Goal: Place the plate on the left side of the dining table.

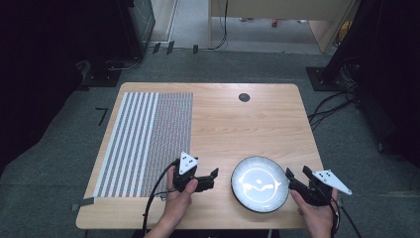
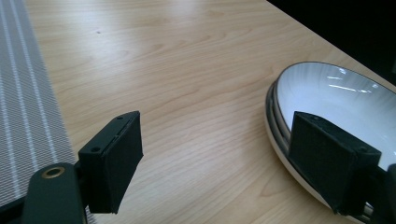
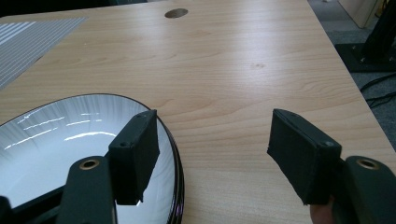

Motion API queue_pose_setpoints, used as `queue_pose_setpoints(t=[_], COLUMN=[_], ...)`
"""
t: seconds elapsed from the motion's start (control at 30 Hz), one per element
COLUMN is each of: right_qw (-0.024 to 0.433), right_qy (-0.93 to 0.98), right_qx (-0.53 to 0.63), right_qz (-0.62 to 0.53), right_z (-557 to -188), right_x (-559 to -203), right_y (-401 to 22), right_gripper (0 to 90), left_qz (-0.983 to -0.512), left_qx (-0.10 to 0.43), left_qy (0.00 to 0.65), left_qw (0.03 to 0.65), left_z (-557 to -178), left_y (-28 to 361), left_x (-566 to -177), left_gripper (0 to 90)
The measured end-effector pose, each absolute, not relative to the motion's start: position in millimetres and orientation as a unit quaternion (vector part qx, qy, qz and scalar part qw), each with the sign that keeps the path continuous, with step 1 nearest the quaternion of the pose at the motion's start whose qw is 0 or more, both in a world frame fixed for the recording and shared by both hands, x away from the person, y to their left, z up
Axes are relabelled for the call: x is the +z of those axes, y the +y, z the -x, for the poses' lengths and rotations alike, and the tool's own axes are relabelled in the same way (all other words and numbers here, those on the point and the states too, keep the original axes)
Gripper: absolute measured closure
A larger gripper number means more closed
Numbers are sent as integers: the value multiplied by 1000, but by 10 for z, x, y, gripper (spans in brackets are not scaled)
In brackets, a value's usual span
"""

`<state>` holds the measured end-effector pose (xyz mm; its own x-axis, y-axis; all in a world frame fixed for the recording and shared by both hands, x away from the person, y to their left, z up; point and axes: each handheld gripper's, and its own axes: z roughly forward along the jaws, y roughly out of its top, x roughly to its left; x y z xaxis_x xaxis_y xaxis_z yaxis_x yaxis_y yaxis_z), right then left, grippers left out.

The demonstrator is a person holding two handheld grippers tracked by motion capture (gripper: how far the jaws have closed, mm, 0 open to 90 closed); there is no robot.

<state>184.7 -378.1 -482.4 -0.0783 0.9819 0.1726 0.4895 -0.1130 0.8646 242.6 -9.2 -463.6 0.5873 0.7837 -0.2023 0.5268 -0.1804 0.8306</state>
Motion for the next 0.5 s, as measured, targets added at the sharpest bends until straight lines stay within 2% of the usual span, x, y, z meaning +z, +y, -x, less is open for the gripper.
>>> queue_pose_setpoints(t=[0.1,0.13,0.23,0.5], right_qw=[289,277,267,261], right_qy=[601,601,608,605], right_qx=[424,437,445,455], right_qz=[-613,-610,-601,-599], right_z=[-1843,-1843,-1839,-1799], right_x=[-4827,-4828,-4827,-4828], right_y=[-3773,-3785,-3779,-3741], right_gripper=[382,438,499,576], left_qz=[-761,-764,-773,-778], left_qx=[128,126,116,82], left_qy=[423,417,402,374], left_qw=[474,476,477,498], left_z=[-2392,-2371,-2308,-2169], left_y=[-179,-221,-376,-625], left_x=[-4659,-4672,-4722,-4772], left_gripper=[178,178,178,176])
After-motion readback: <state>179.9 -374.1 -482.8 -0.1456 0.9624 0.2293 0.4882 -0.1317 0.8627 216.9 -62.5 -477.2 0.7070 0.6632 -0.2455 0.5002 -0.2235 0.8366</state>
